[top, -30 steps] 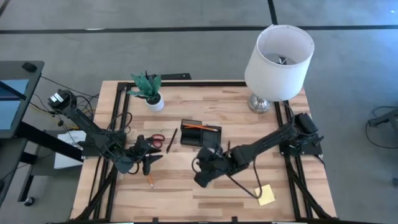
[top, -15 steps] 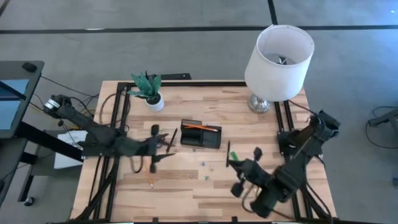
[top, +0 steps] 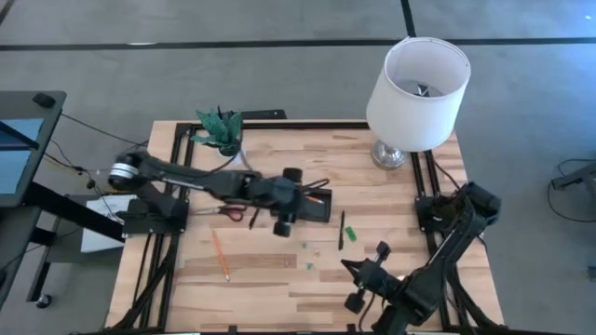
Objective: Pick and place office supplies into organizer
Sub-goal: Put the bottom orange pencil into the black desk organizer
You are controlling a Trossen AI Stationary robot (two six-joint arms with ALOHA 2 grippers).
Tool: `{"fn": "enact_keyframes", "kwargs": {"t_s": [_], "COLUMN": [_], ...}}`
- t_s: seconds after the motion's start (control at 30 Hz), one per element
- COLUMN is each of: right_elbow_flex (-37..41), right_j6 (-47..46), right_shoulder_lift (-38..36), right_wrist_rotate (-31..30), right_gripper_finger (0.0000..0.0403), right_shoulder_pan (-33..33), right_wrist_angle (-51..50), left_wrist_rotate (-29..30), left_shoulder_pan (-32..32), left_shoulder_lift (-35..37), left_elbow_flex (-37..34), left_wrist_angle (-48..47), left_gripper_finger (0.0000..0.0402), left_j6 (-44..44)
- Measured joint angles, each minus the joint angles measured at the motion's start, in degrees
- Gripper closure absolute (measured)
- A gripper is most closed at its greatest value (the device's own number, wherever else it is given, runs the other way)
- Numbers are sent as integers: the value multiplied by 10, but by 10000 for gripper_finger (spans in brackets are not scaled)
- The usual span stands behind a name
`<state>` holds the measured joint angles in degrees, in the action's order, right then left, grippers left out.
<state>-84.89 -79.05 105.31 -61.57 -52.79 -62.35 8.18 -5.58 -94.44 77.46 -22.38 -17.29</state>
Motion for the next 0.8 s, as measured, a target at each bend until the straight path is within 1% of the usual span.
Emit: {"fn": "enact_keyframes", "kwargs": {"t_s": [0.13, 0.27, 0.37, 0.47, 0.57, 0.67, 0.8], "right_elbow_flex": [0, 0, -1, 0, 0, 0, 0], "right_j6": [-50, -88, -113, -125, -125, -125, -121], "right_shoulder_lift": [-13, -21, -21, -22, -22, -22, -22], "right_wrist_rotate": [0, -17, -17, -17, -16, -15, -15], "right_gripper_finger": [403, 403, 403, 403, 403, 403, 403], "right_shoulder_pan": [-27, -57, -72, -80, -80, -79, -78], "right_wrist_angle": [-37, -87, -115, -118, -119, -125, -126], "left_wrist_rotate": [-2, -1, 22, 52, 56, 56, 23], "left_shoulder_pan": [9, 12, 11, 8, 11, 18, 28], "left_shoulder_lift": [-47, -89, -110, -118, -117, -117, -123], "left_elbow_flex": [36, 38, 38, 38, 38, 38, 39], "left_wrist_angle": [-28, -33, -34, -15, -10, -9, -3], "left_gripper_finger": [225, 207, 199, 196, 195, 195, 195], "left_j6": [-19, -32, -67, -82, -82, -82, -69]}}
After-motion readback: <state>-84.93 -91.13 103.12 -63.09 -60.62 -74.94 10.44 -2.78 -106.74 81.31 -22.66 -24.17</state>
